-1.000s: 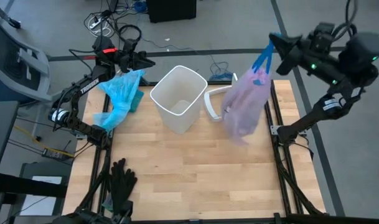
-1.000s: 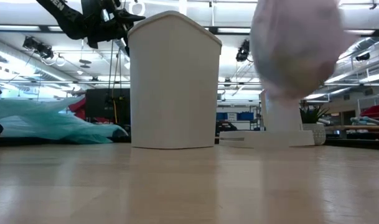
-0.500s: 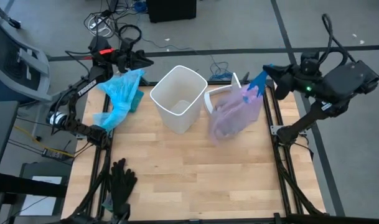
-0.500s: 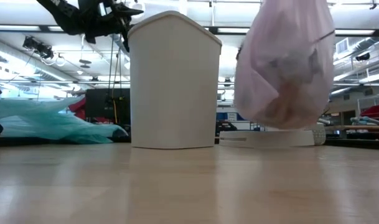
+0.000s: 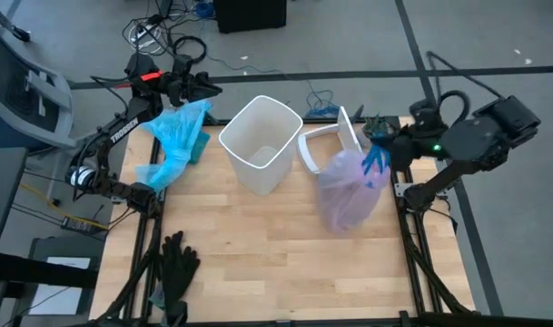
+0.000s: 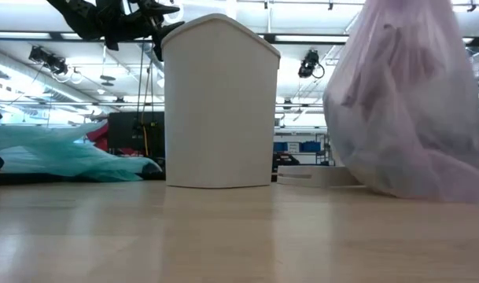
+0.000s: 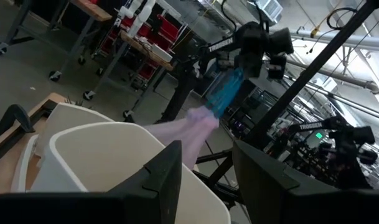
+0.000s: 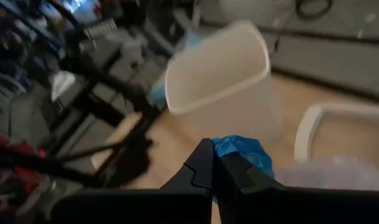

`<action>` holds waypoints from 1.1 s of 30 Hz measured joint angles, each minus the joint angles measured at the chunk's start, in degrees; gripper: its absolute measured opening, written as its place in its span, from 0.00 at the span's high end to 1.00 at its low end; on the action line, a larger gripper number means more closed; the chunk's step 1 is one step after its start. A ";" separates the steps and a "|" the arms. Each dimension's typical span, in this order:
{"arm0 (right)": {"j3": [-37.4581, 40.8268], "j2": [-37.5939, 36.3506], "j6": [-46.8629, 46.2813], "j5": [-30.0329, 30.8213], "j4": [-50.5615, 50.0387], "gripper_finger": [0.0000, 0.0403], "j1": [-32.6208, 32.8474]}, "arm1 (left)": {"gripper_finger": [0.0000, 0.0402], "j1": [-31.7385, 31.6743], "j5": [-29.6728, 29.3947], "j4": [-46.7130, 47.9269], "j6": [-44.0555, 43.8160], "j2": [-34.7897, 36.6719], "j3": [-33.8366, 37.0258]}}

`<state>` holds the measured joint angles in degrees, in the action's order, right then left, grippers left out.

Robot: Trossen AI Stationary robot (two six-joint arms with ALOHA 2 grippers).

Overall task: Place trash/remove bag and relplace
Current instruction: Remove the pink trash bag from the trash bin

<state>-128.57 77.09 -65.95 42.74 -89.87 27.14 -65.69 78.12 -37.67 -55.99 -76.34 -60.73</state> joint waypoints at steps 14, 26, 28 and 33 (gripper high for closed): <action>29.73 -0.01 -18.25 -23.74 -0.08 1.00 0.00 | 0.62 0.88 0.07 -0.07 -0.14 0.00 0.00; 61.32 -0.03 -42.52 -36.77 -0.13 1.00 2.89 | 0.62 0.87 0.20 -0.07 -0.08 0.00 0.00; 64.82 -0.03 -46.88 -39.52 -0.15 1.00 2.96 | 0.62 0.87 0.19 -0.07 -0.08 0.00 0.00; 67.38 -0.05 -53.87 -28.57 0.62 1.00 4.02 | 0.62 0.87 0.15 -0.09 -0.04 0.00 0.00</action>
<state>-61.19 77.03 -119.82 14.16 -89.25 31.16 -64.82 78.27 -37.76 -56.03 -76.34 -60.73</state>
